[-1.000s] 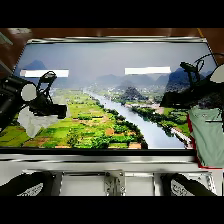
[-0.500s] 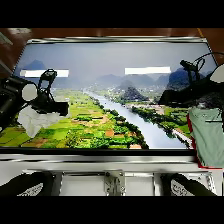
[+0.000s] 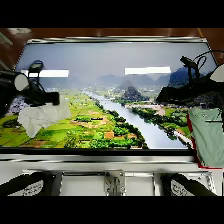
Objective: Fold the shirts.
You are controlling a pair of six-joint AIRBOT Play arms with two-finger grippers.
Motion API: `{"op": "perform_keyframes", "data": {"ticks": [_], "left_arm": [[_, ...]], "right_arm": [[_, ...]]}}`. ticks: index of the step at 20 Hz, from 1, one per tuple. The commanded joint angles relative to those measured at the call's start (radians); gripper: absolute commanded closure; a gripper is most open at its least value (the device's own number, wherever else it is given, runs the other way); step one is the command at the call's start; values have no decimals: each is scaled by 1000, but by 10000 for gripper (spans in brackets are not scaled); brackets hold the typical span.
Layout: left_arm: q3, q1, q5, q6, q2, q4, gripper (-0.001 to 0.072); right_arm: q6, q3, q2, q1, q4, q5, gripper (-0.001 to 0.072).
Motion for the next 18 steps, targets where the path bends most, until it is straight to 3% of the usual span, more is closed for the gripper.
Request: {"op": "perform_keyframes", "data": {"ticks": [1, 3, 6, 16, 17, 18], "left_arm": [[72, 266, 23, -10, -111, -59, -13], [74, 408, -6, -10, -190, -158, -13], [74, 507, -23, -6, -284, -205, -13], [74, 504, 67, 32, -502, -235, -9], [75, 502, 80, 52, -504, -235, 181], [79, 500, 85, 83, -499, -243, 591]], "right_arm": [[-5, 0, 0, 1, 4, -3, 54], [-5, 0, 0, 1, 4, -4, 54], [-4, 0, 0, 1, 4, -3, 54], [10, 0, 0, 1, 5, -14, 54], [13, 0, 0, 1, 5, -14, 54], [18, 0, 0, 1, 5, -14, 54]]}}
